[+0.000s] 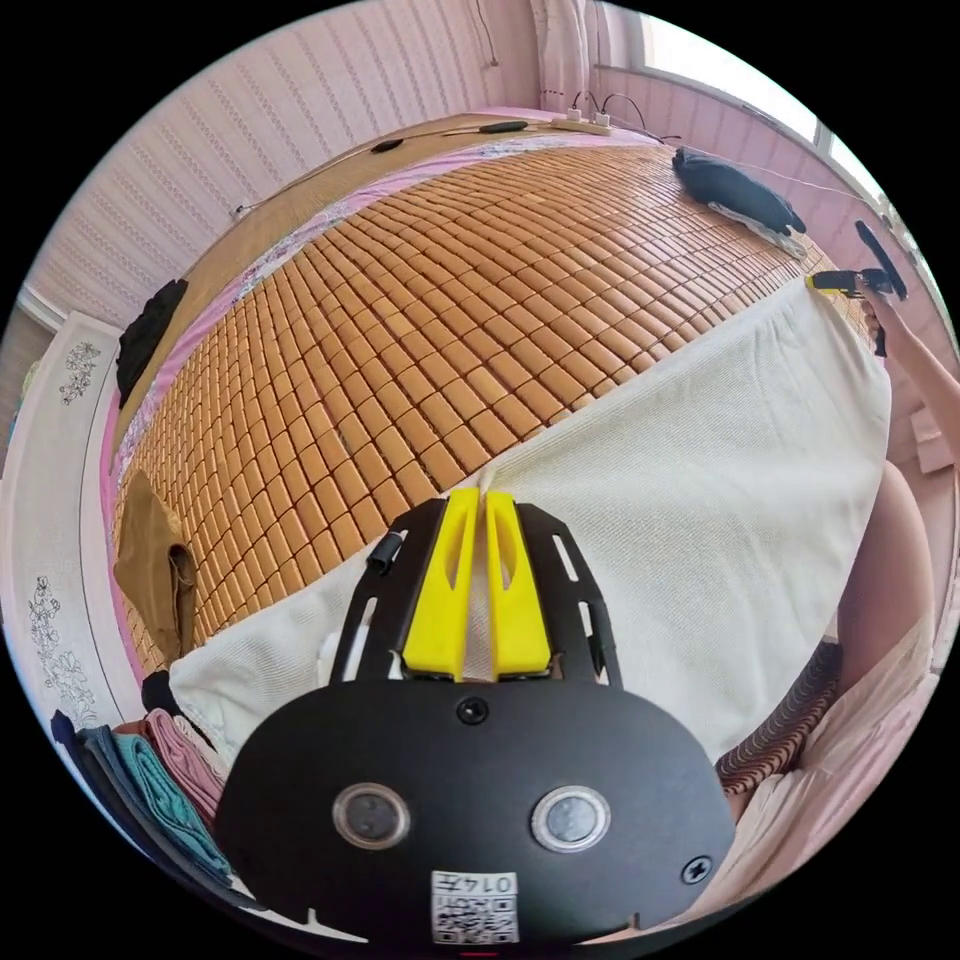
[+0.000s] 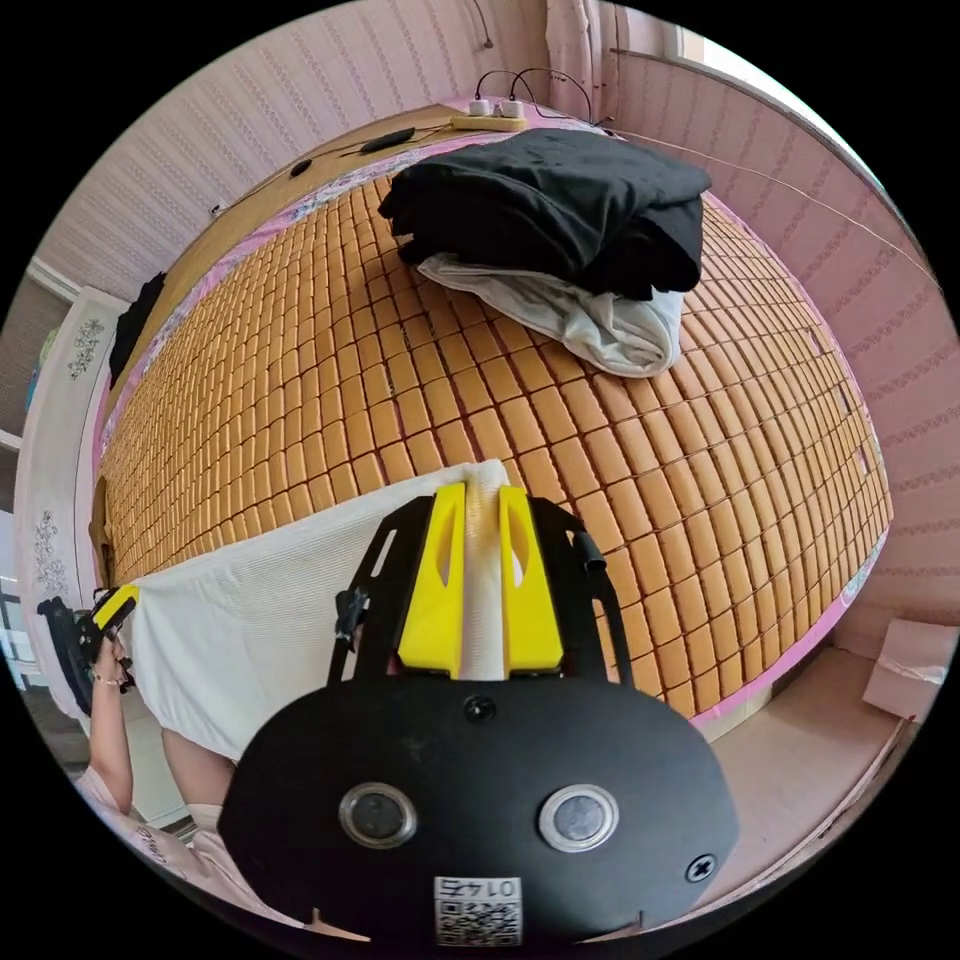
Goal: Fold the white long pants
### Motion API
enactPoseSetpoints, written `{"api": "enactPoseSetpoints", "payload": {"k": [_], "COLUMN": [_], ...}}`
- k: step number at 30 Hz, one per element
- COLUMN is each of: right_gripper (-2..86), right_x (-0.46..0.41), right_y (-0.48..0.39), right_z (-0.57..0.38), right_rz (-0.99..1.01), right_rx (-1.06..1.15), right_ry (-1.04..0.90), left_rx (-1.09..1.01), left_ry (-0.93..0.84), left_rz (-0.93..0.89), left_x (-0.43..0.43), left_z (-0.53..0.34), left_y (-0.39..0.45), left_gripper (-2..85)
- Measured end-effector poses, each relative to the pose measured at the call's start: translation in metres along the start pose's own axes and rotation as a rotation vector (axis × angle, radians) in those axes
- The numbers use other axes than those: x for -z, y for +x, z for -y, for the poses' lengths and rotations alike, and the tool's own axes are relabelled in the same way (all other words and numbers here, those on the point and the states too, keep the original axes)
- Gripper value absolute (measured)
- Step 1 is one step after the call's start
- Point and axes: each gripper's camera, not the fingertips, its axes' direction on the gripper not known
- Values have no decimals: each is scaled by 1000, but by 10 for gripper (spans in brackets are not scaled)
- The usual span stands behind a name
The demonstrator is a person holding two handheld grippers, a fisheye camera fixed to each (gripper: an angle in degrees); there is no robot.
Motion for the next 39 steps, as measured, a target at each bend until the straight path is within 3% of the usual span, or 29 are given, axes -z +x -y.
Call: {"api": "enactPoseSetpoints", "payload": {"k": [3,7,10,14,17,20,25,28,30,33,36,39], "right_gripper": [68,25,7,-2,-4,-4,-5,-5,-5,-4,-2,5], "right_x": [-1,46,54,-4,-45,-80,-99,-77,-107,-106,-77,-12], "right_y": [13,-11,-100,-271,-375,-433,-447,-446,-446,-432,-380,-264], "right_z": [-2,-30,-68,-129,-152,-141,-103,-79,-74,-63,-48,-50], "right_rz": [87,-79,-71,118,87,-5,-51,-20,-98,-86,74,242], "right_rx": [-57,33,383,840,1035,1080,1112,1095,1113,1089,972,709], "right_ry": [32,190,199,-7,-64,-114,-310,-224,-311,-295,-192,25], "left_rx": [4,44,-7,-107,-103,-113,-98,-112,-138,-159,-123,-69], "left_ry": [18,100,207,152,85,62,87,101,85,105,112,134], "left_rz": [51,33,-19,-272,-311,-279,-327,-310,-305,-281,-321,-327], "left_x": [-3,34,85,83,52,29,27,42,38,30,37,52], "left_z": [-3,-28,-68,-120,-141,-156,-169,-173,-179,-189,-194,-207], "left_y": [6,-6,12,90,139,153,131,126,130,128,107,77], "left_gripper": [-1,2,-2,-5,-7,-9,-10,-10,-10,-10,-9,-8]}}
